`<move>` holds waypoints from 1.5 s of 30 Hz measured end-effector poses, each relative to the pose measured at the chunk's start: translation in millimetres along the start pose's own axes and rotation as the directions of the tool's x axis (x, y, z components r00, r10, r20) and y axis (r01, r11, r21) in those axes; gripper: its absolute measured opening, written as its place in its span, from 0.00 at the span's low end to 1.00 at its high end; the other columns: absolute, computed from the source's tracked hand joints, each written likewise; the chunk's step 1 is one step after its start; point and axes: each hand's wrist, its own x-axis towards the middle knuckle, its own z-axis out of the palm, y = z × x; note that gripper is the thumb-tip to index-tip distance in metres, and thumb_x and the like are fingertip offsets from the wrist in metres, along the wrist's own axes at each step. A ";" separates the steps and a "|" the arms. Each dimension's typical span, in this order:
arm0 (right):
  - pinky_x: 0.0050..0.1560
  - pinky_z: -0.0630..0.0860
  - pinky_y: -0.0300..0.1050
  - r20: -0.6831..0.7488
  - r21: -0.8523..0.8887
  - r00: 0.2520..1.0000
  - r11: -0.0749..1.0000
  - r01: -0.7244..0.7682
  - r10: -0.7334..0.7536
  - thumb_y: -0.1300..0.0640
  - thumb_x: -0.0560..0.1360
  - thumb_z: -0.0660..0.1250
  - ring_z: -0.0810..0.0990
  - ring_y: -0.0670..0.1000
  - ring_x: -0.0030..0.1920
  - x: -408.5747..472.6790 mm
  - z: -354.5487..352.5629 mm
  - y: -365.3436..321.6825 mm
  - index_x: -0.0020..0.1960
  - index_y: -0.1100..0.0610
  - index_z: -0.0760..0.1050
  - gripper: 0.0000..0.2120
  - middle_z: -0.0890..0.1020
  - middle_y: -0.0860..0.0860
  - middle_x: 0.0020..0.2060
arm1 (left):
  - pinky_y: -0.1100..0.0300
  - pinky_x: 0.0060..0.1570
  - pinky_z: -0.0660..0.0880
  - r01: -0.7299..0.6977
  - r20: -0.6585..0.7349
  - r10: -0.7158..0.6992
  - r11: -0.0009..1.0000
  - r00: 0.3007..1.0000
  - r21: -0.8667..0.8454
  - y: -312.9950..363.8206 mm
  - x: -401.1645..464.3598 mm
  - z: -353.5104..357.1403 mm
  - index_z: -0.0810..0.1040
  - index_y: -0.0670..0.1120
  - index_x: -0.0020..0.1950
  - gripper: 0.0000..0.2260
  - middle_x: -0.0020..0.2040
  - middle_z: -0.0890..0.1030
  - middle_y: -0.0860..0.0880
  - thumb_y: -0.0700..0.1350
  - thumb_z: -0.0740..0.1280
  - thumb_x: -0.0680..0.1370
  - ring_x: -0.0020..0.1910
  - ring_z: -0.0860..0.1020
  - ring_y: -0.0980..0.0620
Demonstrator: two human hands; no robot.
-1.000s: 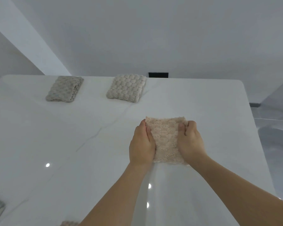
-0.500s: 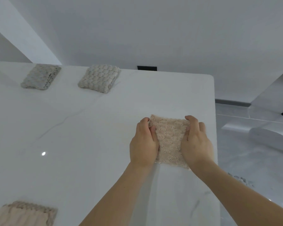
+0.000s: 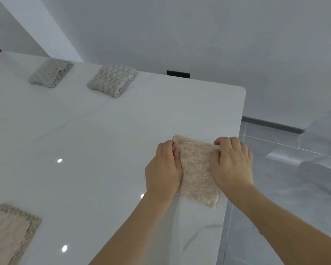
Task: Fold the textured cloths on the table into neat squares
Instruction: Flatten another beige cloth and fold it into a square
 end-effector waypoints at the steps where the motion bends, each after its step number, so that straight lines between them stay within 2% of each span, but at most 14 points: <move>1: 0.56 0.62 0.48 0.002 -0.001 0.998 0.998 0.069 -0.069 0.58 0.77 0.57 0.70 0.55 0.52 5.1 -0.1 3.4 0.58 0.55 0.74 0.12 0.76 0.51 0.53 | 0.52 0.33 0.76 0.000 -0.003 0.000 1.000 1.000 0.003 -0.1 -0.1 0.9 0.74 0.46 0.57 0.10 0.50 0.77 0.52 0.48 0.56 0.84 0.38 0.77 0.50; 5: 0.53 0.65 0.47 0.061 0.028 0.953 0.955 0.295 -0.296 0.50 0.78 0.50 0.73 0.54 0.47 17.2 2.7 16.8 0.54 0.53 0.76 0.18 0.77 0.49 0.46 | 0.52 0.36 0.77 0.063 -0.028 -0.062 0.998 0.998 0.018 2.6 -8.2 6.2 0.74 0.49 0.56 0.10 0.49 0.78 0.55 0.50 0.55 0.84 0.40 0.78 0.53; 7: 0.50 0.63 0.47 0.073 0.016 0.932 0.934 0.356 -0.356 0.49 0.79 0.47 0.73 0.54 0.44 18.9 8.7 22.9 0.51 0.53 0.76 0.20 0.76 0.48 0.42 | 0.53 0.36 0.78 0.081 -0.076 -0.080 0.997 0.994 0.015 3.8 -11.7 9.2 0.76 0.49 0.57 0.10 0.49 0.79 0.55 0.50 0.57 0.83 0.41 0.79 0.53; 12: 0.46 0.57 0.45 -0.010 0.021 0.926 0.925 0.379 -0.379 0.52 0.79 0.50 0.72 0.54 0.41 21.8 19.1 27.5 0.50 0.53 0.75 0.16 0.75 0.48 0.40 | 0.54 0.33 0.77 0.108 -0.150 -0.108 0.994 0.983 -0.004 4.5 -12.9 12.2 0.76 0.50 0.59 0.10 0.49 0.79 0.55 0.52 0.60 0.82 0.38 0.79 0.54; 19: 0.47 0.58 0.46 -0.029 0.036 0.918 0.917 0.397 -0.396 0.52 0.78 0.49 0.71 0.54 0.42 20.8 21.7 30.0 0.51 0.54 0.75 0.17 0.75 0.48 0.41 | 0.54 0.31 0.76 0.150 -0.227 -0.140 0.988 0.964 0.029 2.5 -13.5 15.7 0.76 0.49 0.55 0.10 0.47 0.78 0.54 0.53 0.62 0.81 0.39 0.78 0.53; 24: 0.47 0.61 0.48 0.029 0.000 0.913 0.913 0.407 -0.407 0.53 0.78 0.49 0.71 0.54 0.42 21.2 22.2 31.7 0.52 0.54 0.75 0.16 0.75 0.49 0.42 | 0.55 0.32 0.75 0.163 -0.221 -0.144 0.984 0.965 0.068 2.0 -13.9 16.0 0.76 0.50 0.53 0.10 0.46 0.78 0.55 0.53 0.60 0.80 0.40 0.77 0.54; 27: 0.51 0.65 0.48 0.145 0.037 0.887 0.899 0.437 -0.438 0.52 0.81 0.51 0.73 0.53 0.46 27.6 11.2 34.1 0.56 0.53 0.73 0.14 0.75 0.48 0.46 | 0.55 0.36 0.76 0.175 -0.172 -0.155 0.979 0.973 0.103 3.4 -9.9 7.6 0.77 0.51 0.52 0.09 0.46 0.79 0.56 0.53 0.59 0.81 0.41 0.78 0.54; 30: 0.62 0.68 0.50 0.258 0.287 0.818 0.849 0.444 -0.515 0.53 0.82 0.55 0.73 0.51 0.57 47.8 -8.3 42.0 0.66 0.54 0.69 0.15 0.74 0.49 0.57 | 0.52 0.48 0.76 0.322 -0.235 -0.303 0.945 0.923 0.047 2.9 -11.4 -7.9 0.77 0.47 0.58 0.10 0.52 0.80 0.51 0.45 0.59 0.81 0.51 0.78 0.48; 31: 0.65 0.67 0.49 0.276 0.356 0.780 0.813 0.460 -0.562 0.53 0.82 0.55 0.72 0.49 0.61 56.6 -16.0 43.7 0.69 0.54 0.67 0.16 0.73 0.49 0.61 | 0.52 0.52 0.75 0.392 -0.309 -0.382 0.919 0.871 -0.032 5.8 -15.0 -11.8 0.76 0.45 0.61 0.12 0.56 0.80 0.48 0.43 0.58 0.81 0.55 0.77 0.46; 33: 0.70 0.62 0.39 0.349 0.498 0.693 0.752 0.433 -0.631 0.52 0.83 0.53 0.66 0.41 0.67 70.7 -28.2 42.2 0.73 0.51 0.63 0.18 0.69 0.45 0.68 | 0.57 0.62 0.68 0.497 -0.406 -0.567 0.824 0.717 -0.274 20.8 -27.6 -12.7 0.73 0.43 0.67 0.15 0.65 0.75 0.47 0.43 0.56 0.82 0.65 0.72 0.47; 35: 0.69 0.54 0.29 0.433 0.618 0.626 0.719 0.316 -0.648 0.51 0.83 0.51 0.59 0.31 0.69 79.4 -33.8 37.3 0.75 0.46 0.61 0.20 0.64 0.39 0.71 | 0.61 0.68 0.60 0.504 -0.368 -0.698 0.706 0.614 -0.497 43.6 -43.3 -2.9 0.66 0.44 0.74 0.19 0.72 0.69 0.48 0.47 0.54 0.84 0.72 0.65 0.51; 37: 0.72 0.51 0.32 0.479 0.673 0.574 0.697 0.246 -0.664 0.49 0.83 0.51 0.55 0.29 0.71 84.0 -32.4 32.0 0.76 0.44 0.58 0.21 0.61 0.36 0.74 | 0.58 0.73 0.55 0.472 -0.343 -0.737 0.650 0.583 -0.596 65.5 -55.4 13.1 0.60 0.44 0.78 0.24 0.77 0.63 0.48 0.51 0.51 0.83 0.76 0.58 0.52; 40: 0.76 0.50 0.39 0.520 0.679 0.479 0.683 0.270 -0.707 0.48 0.84 0.51 0.53 0.32 0.73 86.9 -22.0 28.9 0.78 0.45 0.56 0.22 0.59 0.35 0.75 | 0.53 0.78 0.47 0.487 -0.346 -0.753 0.637 0.560 -0.597 86.9 -64.2 40.2 0.54 0.44 0.80 0.28 0.80 0.56 0.49 0.54 0.48 0.82 0.79 0.50 0.52; 45: 0.77 0.50 0.46 0.544 0.657 0.338 0.640 0.398 -0.768 0.44 0.82 0.50 0.51 0.35 0.75 84.6 -5.9 23.4 0.79 0.47 0.52 0.26 0.56 0.38 0.76 | 0.59 0.76 0.39 0.540 -0.385 -0.734 0.676 0.560 -0.502 92.9 -56.7 55.7 0.50 0.44 0.81 0.28 0.81 0.51 0.50 0.53 0.46 0.82 0.80 0.45 0.53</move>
